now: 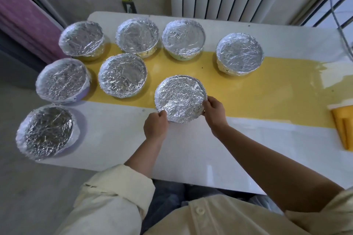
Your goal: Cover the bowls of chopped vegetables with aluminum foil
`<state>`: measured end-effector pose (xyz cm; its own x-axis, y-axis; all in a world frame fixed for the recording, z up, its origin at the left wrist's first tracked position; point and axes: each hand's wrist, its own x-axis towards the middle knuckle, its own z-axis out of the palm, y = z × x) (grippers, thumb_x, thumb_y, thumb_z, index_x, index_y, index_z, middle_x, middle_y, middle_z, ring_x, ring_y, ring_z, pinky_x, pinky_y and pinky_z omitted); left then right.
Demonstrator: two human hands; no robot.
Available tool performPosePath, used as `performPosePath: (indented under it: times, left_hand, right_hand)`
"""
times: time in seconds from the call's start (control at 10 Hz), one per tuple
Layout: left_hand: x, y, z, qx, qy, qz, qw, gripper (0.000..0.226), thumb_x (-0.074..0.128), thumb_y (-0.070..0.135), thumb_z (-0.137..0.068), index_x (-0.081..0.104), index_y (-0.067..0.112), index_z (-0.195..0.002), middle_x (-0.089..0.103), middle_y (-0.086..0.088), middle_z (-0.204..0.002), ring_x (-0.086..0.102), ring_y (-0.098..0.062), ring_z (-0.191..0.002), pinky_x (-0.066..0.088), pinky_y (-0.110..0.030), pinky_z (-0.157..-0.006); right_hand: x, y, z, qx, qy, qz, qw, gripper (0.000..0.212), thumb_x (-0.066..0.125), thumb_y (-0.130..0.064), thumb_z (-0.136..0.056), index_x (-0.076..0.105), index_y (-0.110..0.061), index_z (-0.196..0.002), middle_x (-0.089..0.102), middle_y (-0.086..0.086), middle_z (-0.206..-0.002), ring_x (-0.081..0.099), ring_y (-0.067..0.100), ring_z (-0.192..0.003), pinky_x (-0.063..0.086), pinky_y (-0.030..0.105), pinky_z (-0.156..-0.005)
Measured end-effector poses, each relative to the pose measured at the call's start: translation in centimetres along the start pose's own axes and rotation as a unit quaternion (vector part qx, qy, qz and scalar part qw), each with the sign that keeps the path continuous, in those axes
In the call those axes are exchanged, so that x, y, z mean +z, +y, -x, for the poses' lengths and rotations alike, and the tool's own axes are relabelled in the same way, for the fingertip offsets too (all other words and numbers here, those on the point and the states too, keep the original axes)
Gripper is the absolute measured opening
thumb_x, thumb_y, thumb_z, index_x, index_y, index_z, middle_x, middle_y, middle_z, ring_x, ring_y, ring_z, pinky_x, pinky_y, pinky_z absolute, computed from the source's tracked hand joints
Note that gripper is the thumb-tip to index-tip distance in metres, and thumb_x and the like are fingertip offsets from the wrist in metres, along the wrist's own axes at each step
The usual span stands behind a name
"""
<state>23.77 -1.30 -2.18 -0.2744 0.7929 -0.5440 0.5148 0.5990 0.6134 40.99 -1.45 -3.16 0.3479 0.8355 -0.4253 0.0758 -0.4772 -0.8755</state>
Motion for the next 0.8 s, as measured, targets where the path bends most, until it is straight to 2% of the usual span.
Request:
performPosePath:
  times: [0.1,0.2,0.3,0.4,0.5,0.6,0.7,0.8]
  left_hand:
    - [-0.7,1.4,-2.0,-0.001,0.023,-0.006,1.0,0.052,0.031,0.038,-0.084,0.062,-0.003,-0.077,0.073,-0.018,-0.085,0.069,-0.036,-0.084,0.053,-0.044,-0.08]
    - [-1.2,2.4,-3.9,0.004,0.023,-0.006,1.0,0.055,0.03,0.038,-0.08,0.064,-0.005,-0.08,0.073,-0.019,-0.085,0.067,-0.037,-0.083,0.051,-0.042,-0.078]
    - [-1.5,3.4,-5.5,0.001,0.006,-0.004,1.0,0.052,0.033,0.036,-0.084,0.063,-0.006,-0.078,0.073,-0.02,-0.084,0.068,-0.037,-0.084,0.052,-0.043,-0.08]
    - [-1.5,3.2,-6.7,-0.008,-0.005,0.02,1.0,0.057,0.029,0.045,-0.071,0.065,0.001,-0.075,0.074,-0.015,-0.082,0.07,-0.035,-0.083,0.054,-0.045,-0.085]
    - [-1.8,3.2,-6.5,-0.011,-0.029,0.045,0.999,0.048,0.03,0.047,-0.069,0.062,0.011,-0.065,0.075,-0.011,-0.08,0.072,-0.033,-0.082,0.053,-0.045,-0.089]
    - [-1.9,3.1,-6.4,-0.008,-0.055,0.089,0.994,0.042,0.034,0.052,-0.078,0.061,0.019,-0.069,0.077,-0.007,-0.082,0.073,-0.03,-0.083,0.052,-0.045,-0.094]
    - [-2.3,2.3,-5.8,-0.029,-0.079,0.118,0.989,0.049,0.031,0.058,-0.095,0.065,0.022,-0.094,0.077,-0.003,-0.087,0.074,-0.022,-0.077,0.051,-0.042,-0.093]
    - [-2.7,2.0,-5.5,-0.046,-0.075,0.121,0.989,0.06,0.023,0.054,-0.101,0.068,0.014,-0.103,0.075,-0.006,-0.091,0.072,-0.021,-0.076,0.05,-0.037,-0.086]
  right_hand:
    - [1.0,-1.7,-1.2,0.019,-0.013,-0.021,0.999,0.022,0.045,-0.018,-0.092,0.064,-0.017,-0.083,0.065,0.009,-0.085,0.058,0.023,-0.081,0.051,0.061,-0.085]
    - [1.9,-2.6,-2.9,0.026,-0.015,-0.037,0.999,0.023,0.045,-0.014,-0.094,0.065,-0.019,-0.084,0.065,0.007,-0.084,0.058,0.022,-0.082,0.051,0.059,-0.087]
    - [2.6,-3.2,-4.1,0.03,-0.011,-0.044,0.999,0.022,0.045,-0.018,-0.091,0.066,-0.021,-0.086,0.065,0.004,-0.085,0.057,0.02,-0.083,0.05,0.059,-0.089]
    - [2.9,-3.2,-4.7,0.026,-0.005,-0.04,0.999,0.021,0.046,-0.021,-0.09,0.066,-0.023,-0.088,0.067,0.005,-0.089,0.059,0.021,-0.085,0.05,0.057,-0.089]
    - [3.0,-3.4,-4.7,0.036,-0.003,-0.054,0.998,0.021,0.046,-0.016,-0.096,0.066,-0.018,-0.1,0.068,0.006,-0.097,0.062,0.023,-0.092,0.053,0.053,-0.091]
    - [2.9,-3.0,-5.0,0.055,-0.017,-0.079,0.995,0.027,0.046,-0.017,-0.1,0.06,-0.01,-0.122,0.065,0.009,-0.114,0.063,0.026,-0.106,0.055,0.04,-0.09]
    - [2.3,-2.7,-4.3,0.084,-0.04,-0.051,0.994,0.043,0.049,-0.026,-0.1,0.045,-0.009,-0.139,0.058,0.011,-0.129,0.061,0.024,-0.109,0.054,0.034,-0.084]
    - [1.0,-2.9,-3.9,0.11,-0.014,-0.029,0.993,0.049,0.05,-0.019,-0.099,0.037,-0.006,-0.145,0.054,0.013,-0.127,0.058,0.023,-0.101,0.053,0.039,-0.085]
